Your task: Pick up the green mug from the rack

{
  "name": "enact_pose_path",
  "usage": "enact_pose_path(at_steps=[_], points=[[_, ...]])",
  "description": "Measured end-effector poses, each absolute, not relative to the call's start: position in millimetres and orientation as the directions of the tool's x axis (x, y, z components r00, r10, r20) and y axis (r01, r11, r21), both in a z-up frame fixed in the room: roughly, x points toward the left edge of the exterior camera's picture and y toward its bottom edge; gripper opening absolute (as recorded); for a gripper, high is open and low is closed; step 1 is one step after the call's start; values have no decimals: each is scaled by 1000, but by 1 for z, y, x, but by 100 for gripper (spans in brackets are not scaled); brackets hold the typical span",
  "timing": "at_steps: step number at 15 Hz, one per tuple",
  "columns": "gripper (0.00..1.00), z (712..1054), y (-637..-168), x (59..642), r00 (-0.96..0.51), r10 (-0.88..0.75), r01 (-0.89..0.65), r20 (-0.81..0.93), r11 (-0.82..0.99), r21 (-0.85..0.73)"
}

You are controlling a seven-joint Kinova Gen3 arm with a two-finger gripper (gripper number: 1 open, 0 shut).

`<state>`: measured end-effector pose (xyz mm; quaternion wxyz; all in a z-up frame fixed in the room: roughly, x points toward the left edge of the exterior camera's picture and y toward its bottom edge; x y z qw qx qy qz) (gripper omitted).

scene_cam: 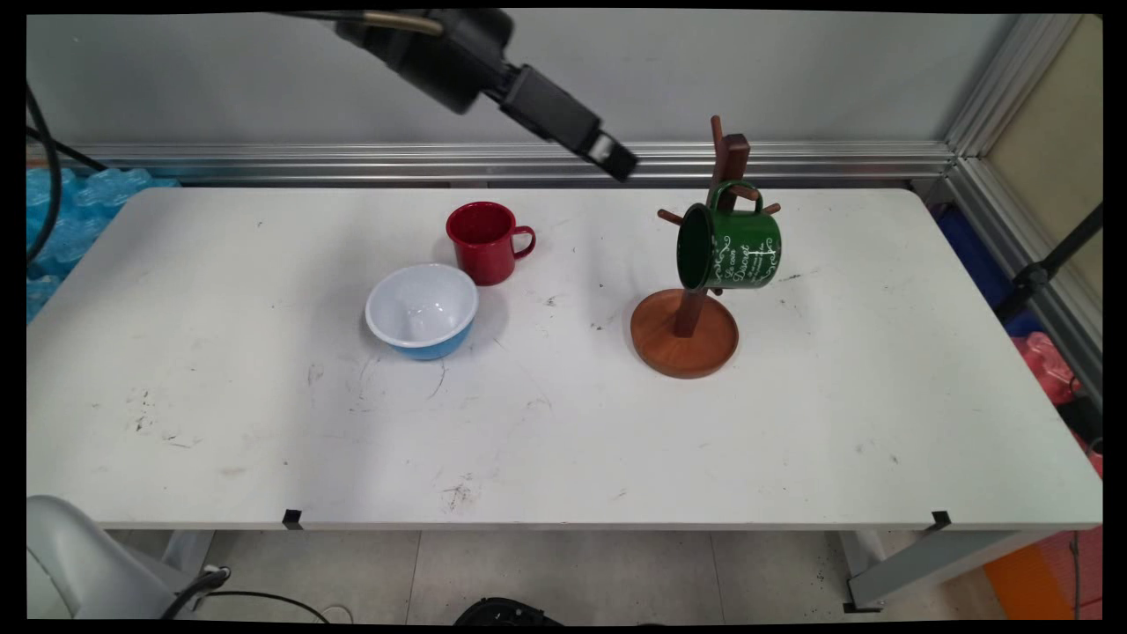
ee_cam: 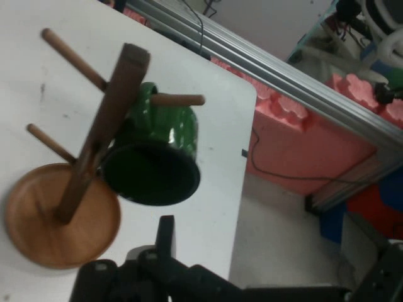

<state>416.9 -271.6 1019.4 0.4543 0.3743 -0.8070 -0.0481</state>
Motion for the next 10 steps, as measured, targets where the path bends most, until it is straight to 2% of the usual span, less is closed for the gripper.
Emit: enact_pose_path(at_steps=[10], points=[[100,1007,-271,355,-259,-728,-589,635,640,494]])
